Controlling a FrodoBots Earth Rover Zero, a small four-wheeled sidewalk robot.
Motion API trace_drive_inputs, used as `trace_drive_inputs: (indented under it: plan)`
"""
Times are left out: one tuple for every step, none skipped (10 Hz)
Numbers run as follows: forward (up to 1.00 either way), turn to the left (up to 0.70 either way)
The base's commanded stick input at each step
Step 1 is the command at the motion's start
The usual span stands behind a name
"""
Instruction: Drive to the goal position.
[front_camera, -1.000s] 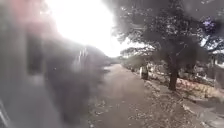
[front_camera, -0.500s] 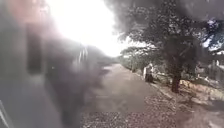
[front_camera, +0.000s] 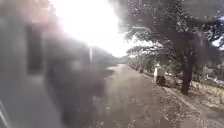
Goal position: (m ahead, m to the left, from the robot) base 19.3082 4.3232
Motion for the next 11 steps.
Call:
trace_drive_inputs:
  plan:
    - [1.00,0.00]
    - [1.00,0.00]
    - [1.00,0.00]
    - [1.00,0.00]
    - [1.00,0.00]
    - [1.00,0.00]
    - [1.00,0.00]
    - [1.00,0.00]
    - [1.00,0.00]
    - [1.00,0.00]
    - [1.00,0.00]
